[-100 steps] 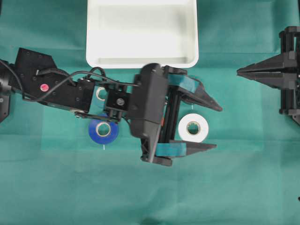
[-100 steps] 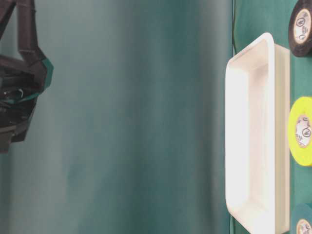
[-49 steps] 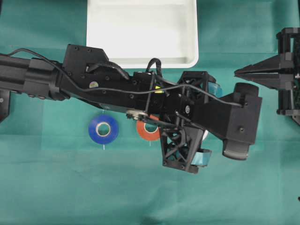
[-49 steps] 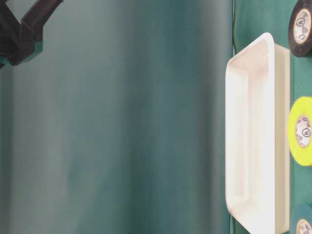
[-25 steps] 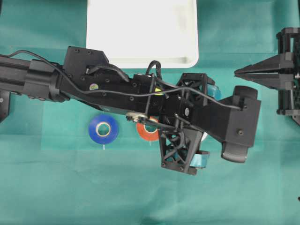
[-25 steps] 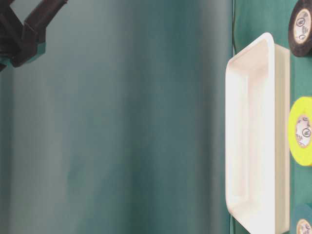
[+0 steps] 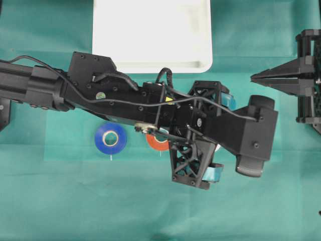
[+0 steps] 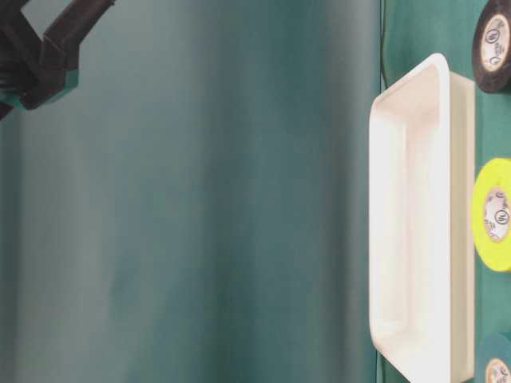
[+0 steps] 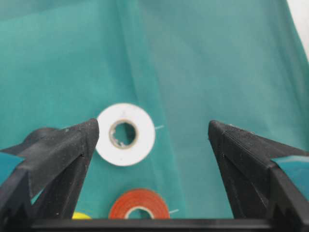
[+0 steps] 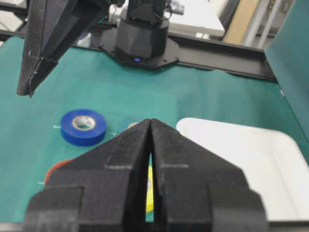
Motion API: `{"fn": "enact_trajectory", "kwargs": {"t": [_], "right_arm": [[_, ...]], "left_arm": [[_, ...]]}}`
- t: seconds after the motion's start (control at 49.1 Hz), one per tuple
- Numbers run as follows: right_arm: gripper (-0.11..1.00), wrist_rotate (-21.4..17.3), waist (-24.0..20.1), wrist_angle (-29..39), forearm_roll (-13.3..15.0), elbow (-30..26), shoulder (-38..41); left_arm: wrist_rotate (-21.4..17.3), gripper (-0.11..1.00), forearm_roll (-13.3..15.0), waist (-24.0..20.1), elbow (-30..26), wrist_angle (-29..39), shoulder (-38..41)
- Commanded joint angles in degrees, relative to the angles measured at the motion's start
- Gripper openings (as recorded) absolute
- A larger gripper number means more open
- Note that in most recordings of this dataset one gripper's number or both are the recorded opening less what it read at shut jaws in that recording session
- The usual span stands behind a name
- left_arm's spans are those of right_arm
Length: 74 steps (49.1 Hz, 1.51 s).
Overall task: Place the tape from the fixed location into the white case.
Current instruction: 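Lower the open left gripper onto the white tape roll's hole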
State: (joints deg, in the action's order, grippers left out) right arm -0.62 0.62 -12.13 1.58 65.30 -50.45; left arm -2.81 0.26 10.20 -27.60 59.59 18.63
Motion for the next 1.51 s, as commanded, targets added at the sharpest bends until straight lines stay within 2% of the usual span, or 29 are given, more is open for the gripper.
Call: {"fn": "enact_trajectory", "kwargs": {"t": [0.0,0.815,1.487], "right_arm": [[0.00,-0.09,0.00,-0.26,0.09,-1.58,0.26],[0.00,-0.09,0.00,-0.53,0.09,-1.58,1.58],[0.00,0.00,0.00,-0.26,0.09,-1.49,1.67]], "left_arm": [[0.00,0.99,-0.09,0.18,0.53,-1.49,-1.58],[0.35,0.99,-0.18,-0.62,16.70,-18.19,-0.09],[0.35,0.99,-0.35,-1.41,19.07,-23.20,7.56]]}}
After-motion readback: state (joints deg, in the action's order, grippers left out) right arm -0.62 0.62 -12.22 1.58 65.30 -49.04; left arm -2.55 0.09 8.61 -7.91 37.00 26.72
